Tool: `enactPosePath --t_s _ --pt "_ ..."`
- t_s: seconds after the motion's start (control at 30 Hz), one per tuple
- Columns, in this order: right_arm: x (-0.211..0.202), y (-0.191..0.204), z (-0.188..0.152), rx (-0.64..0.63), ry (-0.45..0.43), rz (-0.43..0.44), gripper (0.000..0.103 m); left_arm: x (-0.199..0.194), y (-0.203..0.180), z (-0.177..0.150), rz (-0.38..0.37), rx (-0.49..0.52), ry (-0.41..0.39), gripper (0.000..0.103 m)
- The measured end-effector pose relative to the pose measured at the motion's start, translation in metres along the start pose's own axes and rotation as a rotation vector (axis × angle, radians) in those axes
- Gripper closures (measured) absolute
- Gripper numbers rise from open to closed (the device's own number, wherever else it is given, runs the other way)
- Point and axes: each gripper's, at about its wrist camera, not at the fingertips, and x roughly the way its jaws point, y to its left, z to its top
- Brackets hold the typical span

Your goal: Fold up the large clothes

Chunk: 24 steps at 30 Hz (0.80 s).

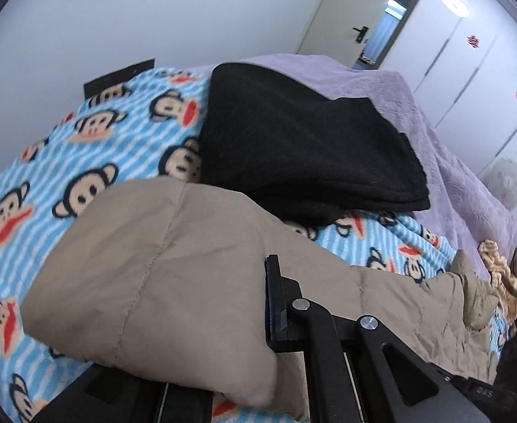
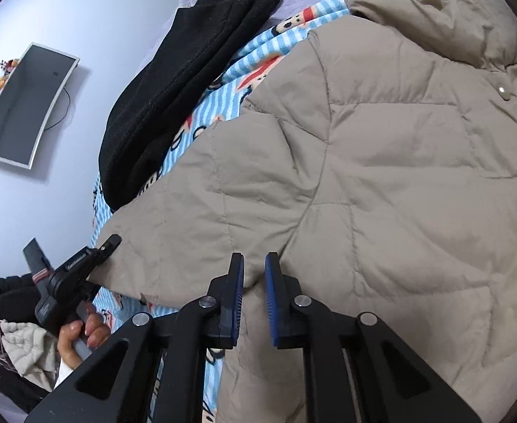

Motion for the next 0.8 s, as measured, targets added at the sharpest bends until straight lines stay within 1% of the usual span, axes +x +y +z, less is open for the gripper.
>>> enactPosePath --t_s 0.07,0.17,0.2,0.27,0.33,0.4,0.47,0.5,0.57,0.6,0.67,0.73,0.8 --pt "0.014 0.005 0.006 -0.024 -0.007 0.003 0.089 -0.016 -0.019 0.003 -0.037 0.069 -0.032 0.095" --pt "0.037 0.004 0.008 -0.024 0.017 0.021 0.089 -0.031 -0.061 0.005 -0.122 0.158 -0.06 0.095" --pt "0.044 0.001 0.007 -0.016 0.032 0.023 0.09 -0.035 -0.074 0.004 -0.148 0.177 -0.062 0.095" --pt "0.055 -0.005 0.002 -0.003 0.056 0.023 0.09 -0.036 -0.114 -0.002 -0.219 0.215 -0.055 0.095" --pt "0.059 -0.007 -0.004 -0.007 0.08 0.033 0.09 -0.035 -0.152 -0.014 -0.274 0.254 -0.043 0.095" --pt "0.058 -0.007 -0.005 -0.026 0.099 0.056 0.09 -0.036 -0.189 -0.028 -0.315 0.295 -0.038 0.095" --pt "0.048 -0.011 -0.005 -0.027 0.126 0.111 0.09 -0.034 -0.23 -0.044 -0.356 0.337 -0.024 0.095" --pt "0.039 -0.015 -0.005 -0.02 0.128 0.125 0.09 -0.033 -0.252 -0.052 -0.385 0.359 -0.014 0.095" --pt "0.009 -0.031 -0.006 -0.013 0.097 0.13 0.09 -0.03 -0.293 -0.074 -0.426 0.422 0.01 0.095" --pt "-0.006 -0.04 -0.006 -0.014 0.076 0.115 0.09 -0.027 -0.313 -0.087 -0.438 0.461 0.027 0.095" --pt "-0.038 -0.063 -0.007 -0.027 0.03 0.04 0.09 -0.015 -0.345 -0.118 -0.425 0.535 0.061 0.095" --pt "-0.069 -0.092 -0.008 -0.019 -0.006 -0.033 0.09 0.006 -0.367 -0.151 -0.375 0.608 0.117 0.094" --pt "-0.093 -0.121 -0.009 0.003 -0.034 -0.09 0.09 0.028 -0.378 -0.18 -0.31 0.659 0.177 0.094"
